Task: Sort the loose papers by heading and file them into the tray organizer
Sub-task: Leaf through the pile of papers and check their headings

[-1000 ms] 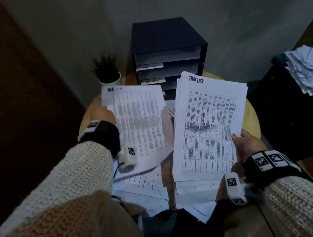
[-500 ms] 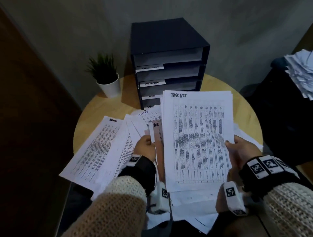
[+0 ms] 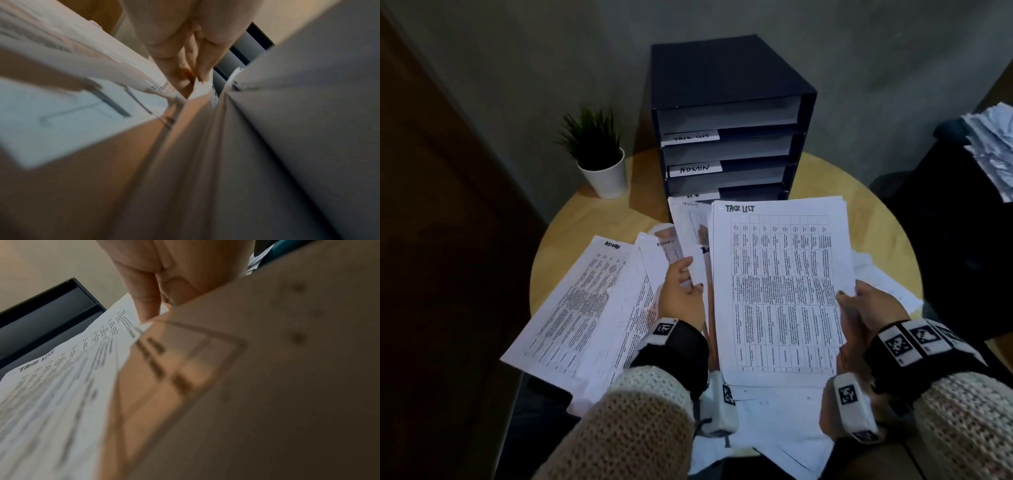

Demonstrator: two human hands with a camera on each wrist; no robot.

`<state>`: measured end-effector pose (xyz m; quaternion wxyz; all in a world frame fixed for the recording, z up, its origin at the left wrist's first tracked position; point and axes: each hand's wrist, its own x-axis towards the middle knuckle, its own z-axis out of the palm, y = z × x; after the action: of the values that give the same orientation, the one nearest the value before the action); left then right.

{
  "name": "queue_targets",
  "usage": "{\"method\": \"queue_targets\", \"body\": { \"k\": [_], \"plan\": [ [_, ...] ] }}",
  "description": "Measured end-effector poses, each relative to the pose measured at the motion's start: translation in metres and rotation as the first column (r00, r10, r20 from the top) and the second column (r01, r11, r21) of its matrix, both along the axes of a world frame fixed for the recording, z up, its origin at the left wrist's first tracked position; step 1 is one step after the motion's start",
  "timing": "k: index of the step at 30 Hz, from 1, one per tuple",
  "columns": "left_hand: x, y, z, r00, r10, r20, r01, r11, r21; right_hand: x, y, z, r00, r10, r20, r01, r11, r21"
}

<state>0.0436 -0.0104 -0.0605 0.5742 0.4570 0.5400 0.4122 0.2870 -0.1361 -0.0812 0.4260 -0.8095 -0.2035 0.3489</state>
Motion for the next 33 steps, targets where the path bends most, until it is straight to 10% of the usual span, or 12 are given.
{"method": "queue_targets", "body": {
  "k": [5,9,14,20,33],
  "plan": [
    [-0.019,0.014,0.009,0.979,0.202,-0.001,-0.202,0.979,-0.009,0.003,-0.001,-0.004,0.999,-0.027,0.019,0.028,0.998,-0.061],
    [-0.034,0.012,0.002,0.936,-0.033,-0.35,0.017,0.999,-0.047,0.002,0.001,-0.005,0.999,-0.032,0.007,0.033,0.996,-0.078],
    [-0.018,-0.018,0.005,0.867,-0.397,-0.302,0.397,0.915,-0.065,-0.008,-0.001,0.003,0.995,0.035,0.095,-0.021,0.99,-0.142],
    [-0.011,-0.029,0.014,0.84,-0.483,-0.247,0.499,0.867,0.0,-0.002,-0.002,-0.003,0.998,0.013,0.061,-0.001,0.981,-0.196],
    [-0.013,-0.019,-0.002,0.863,-0.223,-0.453,0.229,0.973,-0.043,-0.003,-0.003,0.005,0.978,0.141,0.154,-0.088,0.948,-0.306]
  ]
}}
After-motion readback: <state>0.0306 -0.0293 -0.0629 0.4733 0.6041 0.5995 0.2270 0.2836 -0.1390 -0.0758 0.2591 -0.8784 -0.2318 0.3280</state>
